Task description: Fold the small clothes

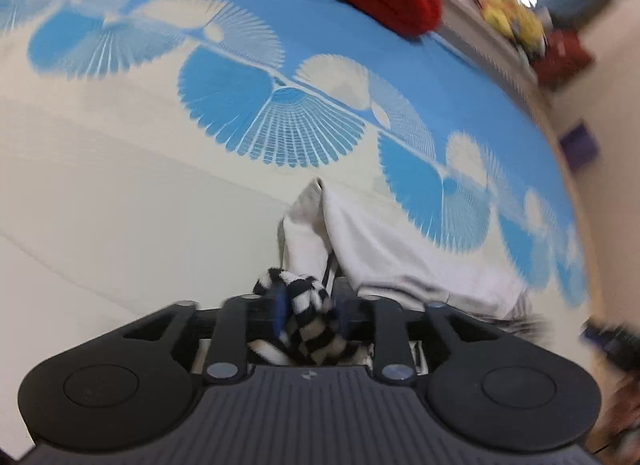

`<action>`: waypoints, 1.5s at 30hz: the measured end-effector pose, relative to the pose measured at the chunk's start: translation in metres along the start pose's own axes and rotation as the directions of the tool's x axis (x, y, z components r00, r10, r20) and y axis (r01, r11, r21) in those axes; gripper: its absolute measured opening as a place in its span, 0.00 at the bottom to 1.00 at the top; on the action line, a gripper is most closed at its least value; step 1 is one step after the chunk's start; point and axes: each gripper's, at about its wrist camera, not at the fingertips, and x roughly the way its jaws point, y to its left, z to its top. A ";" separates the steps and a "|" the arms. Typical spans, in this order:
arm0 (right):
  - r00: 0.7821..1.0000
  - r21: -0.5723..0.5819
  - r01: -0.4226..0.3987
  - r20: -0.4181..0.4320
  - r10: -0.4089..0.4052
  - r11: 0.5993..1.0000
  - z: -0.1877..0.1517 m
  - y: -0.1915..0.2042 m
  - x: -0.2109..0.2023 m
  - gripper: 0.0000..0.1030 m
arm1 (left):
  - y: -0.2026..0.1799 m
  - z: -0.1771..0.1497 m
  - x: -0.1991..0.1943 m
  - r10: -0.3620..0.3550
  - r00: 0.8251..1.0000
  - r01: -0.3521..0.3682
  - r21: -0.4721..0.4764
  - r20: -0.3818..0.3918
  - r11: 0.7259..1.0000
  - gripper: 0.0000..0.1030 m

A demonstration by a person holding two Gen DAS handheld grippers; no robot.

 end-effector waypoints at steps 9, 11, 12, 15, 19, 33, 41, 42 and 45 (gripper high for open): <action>0.995 -0.306 -0.098 -0.064 0.082 0.947 -0.028 0.015 0.023 0.38 | -0.032 -0.018 -0.013 0.001 1.000 0.002 0.337 -0.007 0.941 0.54; 0.992 -0.378 -0.102 -0.112 0.064 0.920 -0.038 0.018 0.032 0.40 | -0.040 -0.033 -0.002 -0.005 0.997 0.034 0.402 -0.073 0.915 0.57; 0.988 -0.399 -0.108 -0.148 0.052 0.911 -0.045 0.019 0.039 0.40 | -0.045 -0.040 0.003 -0.011 0.994 0.059 0.433 -0.113 0.899 0.59; 0.975 -0.449 -0.127 -0.220 0.028 0.884 -0.060 0.024 0.053 0.40 | -0.061 -0.058 0.005 -0.035 0.989 0.105 0.513 -0.143 0.852 0.65; 0.973 -0.526 -0.134 -0.229 0.012 0.840 -0.071 0.040 0.060 0.49 | -0.078 -0.065 0.013 -0.045 0.988 0.118 0.554 -0.145 0.824 0.67; 0.992 -0.469 -0.031 0.091 0.083 0.883 -0.031 0.068 0.032 0.03 | -0.082 -0.015 0.022 -0.128 0.986 0.079 0.369 0.111 0.926 0.05; 0.962 -0.382 0.101 0.272 0.007 0.919 -0.006 0.093 0.059 0.03 | -0.119 0.015 0.060 -0.015 0.968 -0.064 0.308 0.249 0.949 0.05; 0.964 -0.372 0.126 0.263 -0.026 0.920 -0.005 0.096 0.070 0.03 | -0.120 0.021 0.068 -0.011 0.970 -0.062 0.287 0.244 0.956 0.05; 0.969 -0.355 0.172 0.226 -0.095 0.919 -0.004 0.103 0.100 0.03 | -0.116 0.032 0.088 0.006 0.976 -0.060 0.244 0.217 0.968 0.05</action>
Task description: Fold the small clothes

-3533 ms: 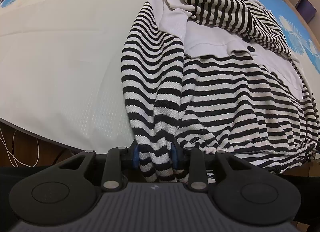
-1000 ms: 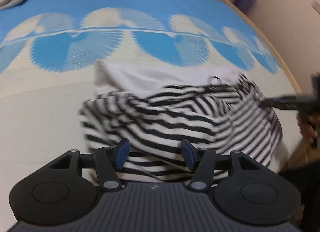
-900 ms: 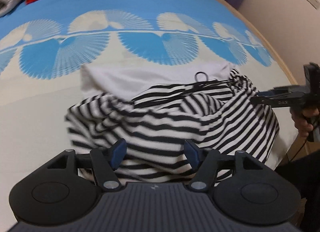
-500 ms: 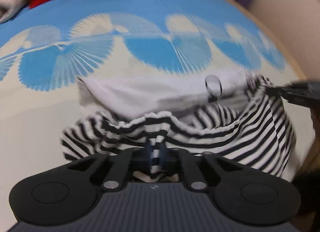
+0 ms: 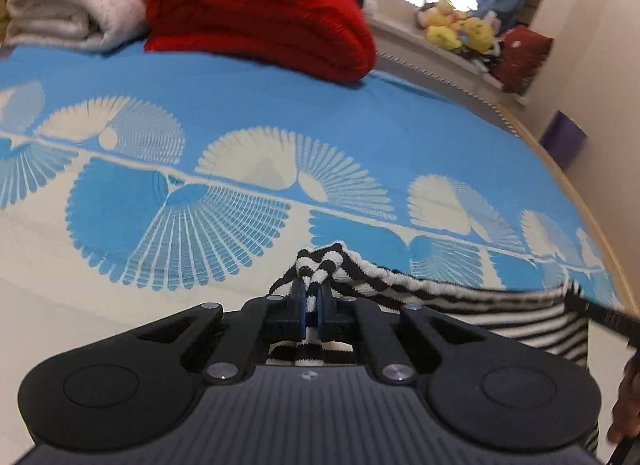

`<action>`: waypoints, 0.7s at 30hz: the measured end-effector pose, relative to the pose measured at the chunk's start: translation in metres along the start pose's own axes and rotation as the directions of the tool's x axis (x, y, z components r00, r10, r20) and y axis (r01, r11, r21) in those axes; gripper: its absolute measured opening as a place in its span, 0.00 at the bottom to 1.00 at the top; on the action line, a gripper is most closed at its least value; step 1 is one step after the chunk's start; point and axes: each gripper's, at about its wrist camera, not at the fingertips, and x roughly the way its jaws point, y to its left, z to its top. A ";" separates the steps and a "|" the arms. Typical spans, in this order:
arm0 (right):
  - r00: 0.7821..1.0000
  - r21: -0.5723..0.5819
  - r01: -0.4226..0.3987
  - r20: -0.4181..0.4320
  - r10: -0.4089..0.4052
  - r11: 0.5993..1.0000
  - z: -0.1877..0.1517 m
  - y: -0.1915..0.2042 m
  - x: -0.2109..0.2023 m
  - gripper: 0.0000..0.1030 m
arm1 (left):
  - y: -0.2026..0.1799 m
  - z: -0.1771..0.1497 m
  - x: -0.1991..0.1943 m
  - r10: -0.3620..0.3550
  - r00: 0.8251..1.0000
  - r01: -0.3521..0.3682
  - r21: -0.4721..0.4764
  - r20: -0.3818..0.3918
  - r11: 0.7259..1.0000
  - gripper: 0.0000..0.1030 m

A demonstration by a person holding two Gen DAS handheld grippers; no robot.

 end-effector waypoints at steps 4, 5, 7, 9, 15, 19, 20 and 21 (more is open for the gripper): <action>0.991 -0.044 0.007 -0.135 -0.013 0.999 -0.015 0.010 0.036 0.06 | 0.011 -0.012 0.041 0.050 0.987 -0.051 0.000 -0.155 0.999 0.09; 0.985 -0.060 0.013 -0.170 -0.023 0.998 -0.020 0.012 0.046 0.08 | 0.013 -0.017 0.051 0.053 0.977 -0.053 0.006 -0.205 0.999 0.16; 0.971 -0.089 0.020 -0.236 -0.041 0.996 -0.031 0.014 0.064 0.22 | 0.019 -0.024 0.062 0.050 0.960 -0.052 0.002 -0.274 0.999 0.18; 0.971 -0.082 0.026 -0.236 -0.044 0.996 -0.035 0.011 0.066 0.29 | 0.035 -0.016 0.054 -0.017 0.957 -0.012 -0.098 -0.289 0.995 0.34; 0.984 0.111 -0.105 -0.133 0.119 0.988 -0.011 -0.028 0.026 0.46 | 0.099 0.013 -0.009 -0.150 0.982 0.103 -0.344 -0.113 0.933 0.65; 0.991 0.113 -0.104 -0.077 0.113 0.988 -0.012 -0.061 0.009 0.48 | 0.125 0.002 -0.012 -0.091 0.981 0.034 -0.316 -0.169 0.948 0.65; 0.989 0.116 -0.095 -0.101 0.107 0.989 -0.016 -0.069 0.012 0.48 | 0.125 -0.002 -0.008 -0.086 0.978 0.027 -0.291 -0.192 0.956 0.65; 0.984 0.119 -0.093 -0.140 0.110 0.988 -0.023 -0.076 0.018 0.48 | 0.123 -0.006 -0.004 -0.083 0.972 0.025 -0.255 -0.218 0.967 0.65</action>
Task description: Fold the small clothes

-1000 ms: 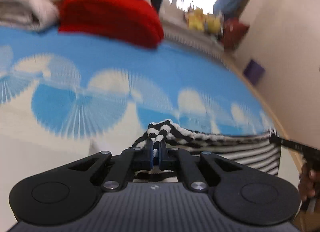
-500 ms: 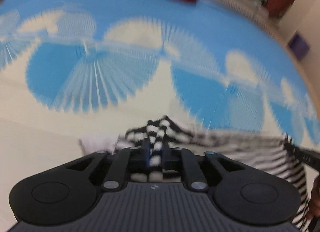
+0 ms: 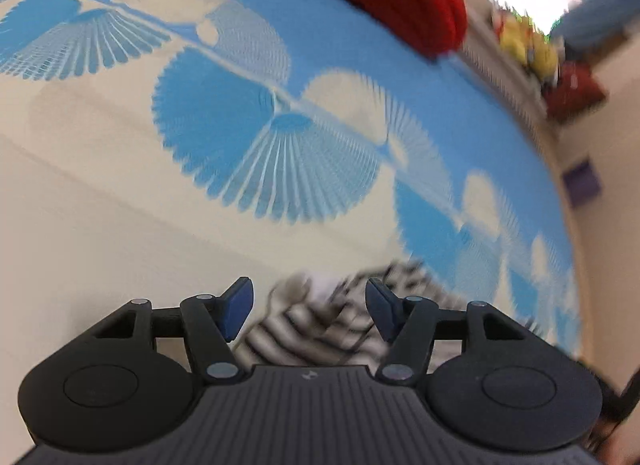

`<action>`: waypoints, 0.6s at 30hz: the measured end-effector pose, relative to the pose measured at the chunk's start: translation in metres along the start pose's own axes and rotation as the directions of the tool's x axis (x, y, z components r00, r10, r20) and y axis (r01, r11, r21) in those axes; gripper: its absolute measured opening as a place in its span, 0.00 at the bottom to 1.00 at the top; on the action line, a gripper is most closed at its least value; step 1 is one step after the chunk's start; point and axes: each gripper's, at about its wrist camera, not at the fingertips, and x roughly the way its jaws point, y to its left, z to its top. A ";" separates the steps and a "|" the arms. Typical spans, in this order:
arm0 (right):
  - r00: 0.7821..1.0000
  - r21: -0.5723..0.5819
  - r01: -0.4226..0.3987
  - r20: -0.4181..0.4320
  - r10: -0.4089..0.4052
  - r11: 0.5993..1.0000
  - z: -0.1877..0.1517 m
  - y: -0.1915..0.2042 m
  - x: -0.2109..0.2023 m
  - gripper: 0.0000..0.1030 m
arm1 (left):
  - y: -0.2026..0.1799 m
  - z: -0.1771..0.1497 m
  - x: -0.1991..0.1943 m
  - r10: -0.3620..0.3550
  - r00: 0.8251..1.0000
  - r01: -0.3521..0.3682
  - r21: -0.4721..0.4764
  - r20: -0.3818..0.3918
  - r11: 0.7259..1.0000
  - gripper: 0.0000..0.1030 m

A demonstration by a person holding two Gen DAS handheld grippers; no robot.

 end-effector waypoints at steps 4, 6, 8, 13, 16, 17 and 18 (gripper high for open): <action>0.991 -0.037 -0.009 -0.136 0.004 0.999 -0.016 -0.010 0.022 0.48 | -0.016 -0.011 0.019 0.004 0.999 0.001 0.118 -0.046 0.993 0.65; 0.989 -0.069 0.000 -0.151 -0.011 0.998 -0.021 -0.005 0.026 0.48 | -0.028 -0.017 0.027 0.010 0.998 0.002 0.176 -0.068 0.984 0.61; 0.988 -0.087 0.000 -0.152 -0.013 0.996 -0.019 0.000 0.029 0.44 | -0.040 -0.023 0.033 0.093 0.995 -0.076 0.284 -0.045 0.956 0.19; 0.999 -0.065 0.047 0.005 -0.047 0.997 -0.004 0.003 0.008 0.01 | -0.041 -0.001 -0.015 0.056 0.967 -0.106 0.193 0.247 0.975 0.04; 0.994 -0.040 0.053 0.098 -0.049 0.998 0.007 0.005 -0.001 0.01 | -0.039 -0.002 0.003 0.158 0.958 -0.207 0.198 0.238 0.958 0.04; 0.995 -0.054 0.081 0.070 -0.077 0.995 0.005 0.007 0.008 0.02 | -0.038 -0.003 0.015 0.198 0.961 -0.237 0.207 0.194 0.949 0.04; 0.995 -0.058 0.103 0.025 -0.102 0.993 0.002 0.006 0.020 0.02 | -0.034 -0.005 0.026 0.229 0.963 -0.255 0.199 0.143 0.946 0.06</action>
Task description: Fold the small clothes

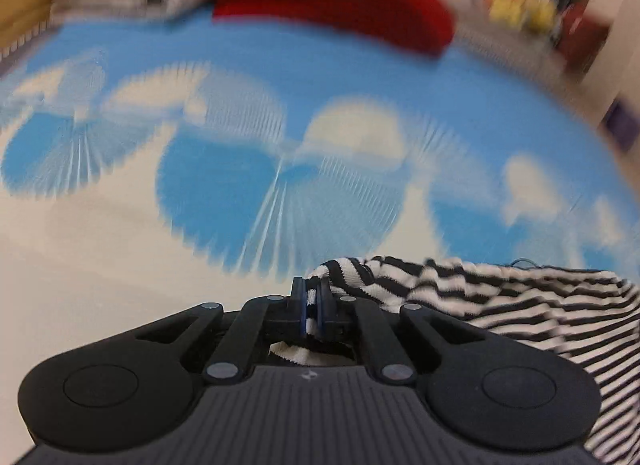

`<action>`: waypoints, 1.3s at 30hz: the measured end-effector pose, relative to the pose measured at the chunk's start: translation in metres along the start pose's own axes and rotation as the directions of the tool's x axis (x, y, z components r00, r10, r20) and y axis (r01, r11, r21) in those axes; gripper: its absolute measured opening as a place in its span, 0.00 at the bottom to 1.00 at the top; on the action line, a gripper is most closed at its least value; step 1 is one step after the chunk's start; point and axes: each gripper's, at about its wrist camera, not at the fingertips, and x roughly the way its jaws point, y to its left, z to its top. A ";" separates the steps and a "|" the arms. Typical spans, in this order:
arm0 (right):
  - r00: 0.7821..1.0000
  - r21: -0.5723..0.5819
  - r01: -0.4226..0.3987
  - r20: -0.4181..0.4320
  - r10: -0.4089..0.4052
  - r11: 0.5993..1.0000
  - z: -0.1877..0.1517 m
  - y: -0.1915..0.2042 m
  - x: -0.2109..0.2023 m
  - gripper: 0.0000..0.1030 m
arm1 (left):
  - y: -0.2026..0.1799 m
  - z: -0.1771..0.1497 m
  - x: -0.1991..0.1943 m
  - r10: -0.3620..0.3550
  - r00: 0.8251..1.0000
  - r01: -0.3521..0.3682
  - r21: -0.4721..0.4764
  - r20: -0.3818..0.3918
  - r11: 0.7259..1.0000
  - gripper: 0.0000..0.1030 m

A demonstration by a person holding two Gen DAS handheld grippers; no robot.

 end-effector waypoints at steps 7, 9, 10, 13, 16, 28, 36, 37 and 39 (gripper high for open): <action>0.997 0.042 0.013 -0.071 -0.010 0.999 0.006 -0.002 -0.001 0.25 | 0.013 0.013 -0.035 -0.106 0.994 0.107 -0.051 0.023 0.993 0.38; 0.998 0.034 -0.034 -0.046 0.035 0.999 0.007 -0.007 -0.020 0.32 | 0.016 0.014 -0.049 -0.129 0.992 0.129 -0.042 0.007 0.991 0.39; 0.997 0.024 -0.054 -0.053 0.055 0.998 0.006 -0.010 -0.028 0.35 | 0.019 0.013 -0.054 -0.136 0.991 0.135 -0.045 -0.014 0.990 0.39; 0.987 0.013 -0.103 -0.126 0.104 0.995 -0.008 -0.027 -0.046 0.38 | 0.033 -0.001 -0.061 -0.138 0.989 0.132 -0.099 -0.060 0.986 0.39; 0.966 -0.006 -0.139 -0.220 0.134 0.990 -0.032 -0.042 -0.056 0.40 | 0.047 -0.030 -0.060 -0.192 0.968 0.175 -0.112 -0.160 0.978 0.39; 0.903 0.053 -0.221 -0.367 0.225 0.974 -0.097 -0.065 -0.068 0.44 | 0.064 -0.106 -0.041 -0.139 0.923 0.129 -0.051 -0.358 0.990 0.39; 0.929 0.116 -0.245 -0.254 0.268 0.962 -0.069 -0.074 -0.096 0.06 | 0.062 -0.088 -0.071 -0.188 0.951 0.181 -0.050 -0.246 0.982 0.01; 0.933 0.156 -0.243 -0.234 0.275 0.957 -0.062 -0.081 -0.105 0.06 | 0.067 -0.082 -0.081 -0.210 0.955 0.201 -0.065 -0.211 0.977 0.01; 0.944 0.154 -0.233 -0.200 0.261 0.960 -0.057 -0.088 -0.124 0.06 | 0.075 -0.077 -0.096 -0.198 0.966 0.197 -0.022 -0.169 0.980 0.01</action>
